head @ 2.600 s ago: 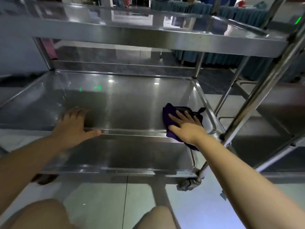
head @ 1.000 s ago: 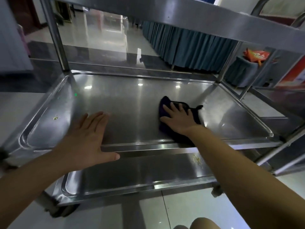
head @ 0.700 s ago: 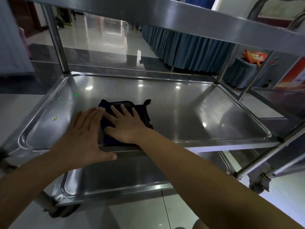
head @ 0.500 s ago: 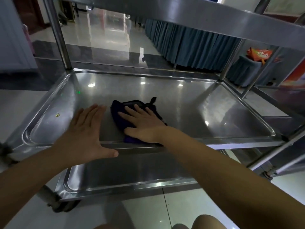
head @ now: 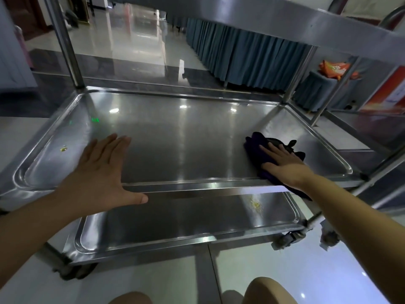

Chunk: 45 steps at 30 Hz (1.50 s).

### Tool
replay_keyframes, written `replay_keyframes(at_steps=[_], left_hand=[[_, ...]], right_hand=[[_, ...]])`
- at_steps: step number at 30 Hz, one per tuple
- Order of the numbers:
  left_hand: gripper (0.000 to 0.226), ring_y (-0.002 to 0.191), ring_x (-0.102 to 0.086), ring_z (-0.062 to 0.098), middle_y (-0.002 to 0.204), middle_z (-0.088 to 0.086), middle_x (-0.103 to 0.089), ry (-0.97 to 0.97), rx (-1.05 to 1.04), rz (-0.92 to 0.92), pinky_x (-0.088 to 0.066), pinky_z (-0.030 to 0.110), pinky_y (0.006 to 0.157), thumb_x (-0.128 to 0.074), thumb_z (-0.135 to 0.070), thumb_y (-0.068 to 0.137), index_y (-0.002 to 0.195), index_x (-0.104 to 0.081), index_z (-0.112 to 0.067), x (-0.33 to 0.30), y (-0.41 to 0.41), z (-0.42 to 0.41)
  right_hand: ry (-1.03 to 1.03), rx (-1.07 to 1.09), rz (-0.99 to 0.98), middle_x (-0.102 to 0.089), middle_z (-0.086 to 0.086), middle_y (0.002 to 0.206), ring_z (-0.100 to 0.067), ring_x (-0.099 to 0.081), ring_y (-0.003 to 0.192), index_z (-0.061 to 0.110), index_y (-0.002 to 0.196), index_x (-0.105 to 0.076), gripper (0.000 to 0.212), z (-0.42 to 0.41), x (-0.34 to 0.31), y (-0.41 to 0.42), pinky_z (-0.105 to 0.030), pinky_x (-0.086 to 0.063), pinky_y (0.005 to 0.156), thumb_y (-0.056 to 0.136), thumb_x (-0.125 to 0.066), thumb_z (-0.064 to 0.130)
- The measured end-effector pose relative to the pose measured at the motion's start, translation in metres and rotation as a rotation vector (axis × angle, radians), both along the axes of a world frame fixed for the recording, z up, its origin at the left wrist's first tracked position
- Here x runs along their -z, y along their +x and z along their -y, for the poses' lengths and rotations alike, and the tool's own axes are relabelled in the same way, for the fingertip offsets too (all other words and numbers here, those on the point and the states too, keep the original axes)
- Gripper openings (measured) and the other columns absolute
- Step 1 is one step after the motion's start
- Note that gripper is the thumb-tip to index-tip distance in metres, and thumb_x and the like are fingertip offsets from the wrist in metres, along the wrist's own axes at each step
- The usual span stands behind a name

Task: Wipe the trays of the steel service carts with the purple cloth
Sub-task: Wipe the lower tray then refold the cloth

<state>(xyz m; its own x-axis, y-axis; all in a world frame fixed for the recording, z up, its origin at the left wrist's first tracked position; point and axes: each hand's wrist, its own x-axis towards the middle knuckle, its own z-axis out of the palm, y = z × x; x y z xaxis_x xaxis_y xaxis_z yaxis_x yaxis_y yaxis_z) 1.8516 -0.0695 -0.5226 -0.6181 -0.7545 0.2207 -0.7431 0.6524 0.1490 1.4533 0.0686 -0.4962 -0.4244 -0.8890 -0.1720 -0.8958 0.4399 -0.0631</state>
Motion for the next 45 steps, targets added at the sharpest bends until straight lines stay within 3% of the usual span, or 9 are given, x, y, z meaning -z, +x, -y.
replay_keyframes(at_steps=[5,9,15,22,29,34,39,43,45], left_hand=[[0.142,0.144,0.008,0.015,0.159,0.004,-0.006,-0.018,-0.005,0.023,0.015,0.03,0.114,-0.032,-0.092,0.038,0.152,0.004,-0.016,0.0,0.002,0.0],[0.14,0.146,0.004,0.016,0.159,0.003,-0.011,-0.058,-0.001,0.036,0.012,0.031,0.115,-0.032,-0.093,0.04,0.152,-0.001,-0.015,-0.001,0.002,0.0],[0.131,0.137,-0.014,0.018,0.146,0.013,-0.039,-0.081,0.041,0.033,0.011,0.026,0.112,-0.04,-0.092,0.048,0.146,-0.028,-0.007,-0.003,0.006,-0.005],[0.118,0.134,-0.023,0.021,0.138,0.016,-0.047,-0.086,0.09,0.059,0.011,0.024,0.111,-0.045,-0.083,0.054,0.141,-0.036,-0.004,0.0,0.006,-0.005],[0.11,0.131,-0.029,0.025,0.135,0.017,-0.051,-0.134,0.108,0.028,0.005,0.026,0.113,-0.043,-0.079,0.058,0.139,-0.038,-0.005,0.005,0.008,-0.006],[0.088,0.12,-0.034,0.026,0.122,0.019,-0.058,-0.18,0.079,-0.128,-0.003,0.022,0.112,-0.049,-0.065,0.064,0.126,-0.054,-0.002,0.01,0.035,-0.018],[0.067,0.088,-0.056,0.03,0.091,0.011,-0.065,-0.236,-0.072,-0.431,-0.025,0.02,0.098,-0.04,-0.065,0.089,0.096,-0.073,-0.007,0.037,0.081,-0.034],[0.039,0.081,-0.056,0.026,0.083,0.006,-0.066,-0.228,-0.2,-0.587,-0.028,0.018,0.083,-0.054,-0.043,0.079,0.09,-0.075,-0.012,0.046,0.084,-0.029],[0.036,0.08,-0.054,0.023,0.081,0.004,-0.065,-0.215,-0.223,-0.624,-0.028,0.017,0.083,-0.054,-0.041,0.078,0.09,-0.076,-0.014,0.046,0.085,-0.027]], right_hand=[[-0.109,-0.076,-0.008,-0.006,0.01,0.161,-0.017,-0.001,0.149,0.044,0.149,-0.016,0.056,-0.008,0.005,0.052,-0.038,-0.004,0.117,0.095,-0.025,0.054],[-0.208,-0.28,-0.058,-0.018,0.009,0.159,-0.02,-0.01,0.149,0.042,0.148,-0.026,0.08,0.003,0.013,0.135,-0.037,-0.008,0.116,0.075,-0.004,0.067],[-0.328,-0.577,-0.125,-0.034,-0.003,0.154,-0.034,-0.024,0.144,0.029,0.142,-0.042,0.053,0.031,0.035,0.224,-0.051,-0.019,0.115,0.095,-0.041,0.052],[-0.403,-0.559,-0.186,-0.058,-0.001,0.135,-0.028,-0.051,0.128,0.024,0.124,-0.059,0.052,0.005,0.04,0.164,-0.047,-0.04,0.103,0.083,-0.046,0.053],[-0.376,-0.342,-0.236,-0.059,-0.007,0.133,-0.031,-0.052,0.126,0.014,0.125,-0.059,0.059,-0.048,0.035,0.071,-0.041,-0.033,0.105,0.086,-0.043,0.055],[-0.443,-0.235,-0.162,-0.058,-0.006,0.134,-0.031,-0.051,0.126,0.014,0.126,-0.059,0.056,-0.058,0.034,0.059,-0.045,-0.031,0.105,0.089,-0.039,0.052],[-0.485,-0.255,-0.175,-0.058,-0.003,0.134,-0.029,-0.05,0.128,0.018,0.126,-0.061,0.054,-0.042,0.039,0.096,-0.048,-0.033,0.103,0.09,-0.037,0.05],[-0.417,-0.359,-0.183,-0.057,-0.002,0.136,-0.028,-0.051,0.128,0.021,0.127,-0.06,0.055,-0.013,0.035,0.147,-0.048,-0.038,0.099,0.089,-0.035,0.052],[-0.347,-0.429,-0.135,-0.046,0.005,0.146,-0.022,-0.039,0.138,0.029,0.137,-0.051,0.063,0.004,0.029,0.178,-0.044,-0.03,0.106,0.088,-0.026,0.06]])
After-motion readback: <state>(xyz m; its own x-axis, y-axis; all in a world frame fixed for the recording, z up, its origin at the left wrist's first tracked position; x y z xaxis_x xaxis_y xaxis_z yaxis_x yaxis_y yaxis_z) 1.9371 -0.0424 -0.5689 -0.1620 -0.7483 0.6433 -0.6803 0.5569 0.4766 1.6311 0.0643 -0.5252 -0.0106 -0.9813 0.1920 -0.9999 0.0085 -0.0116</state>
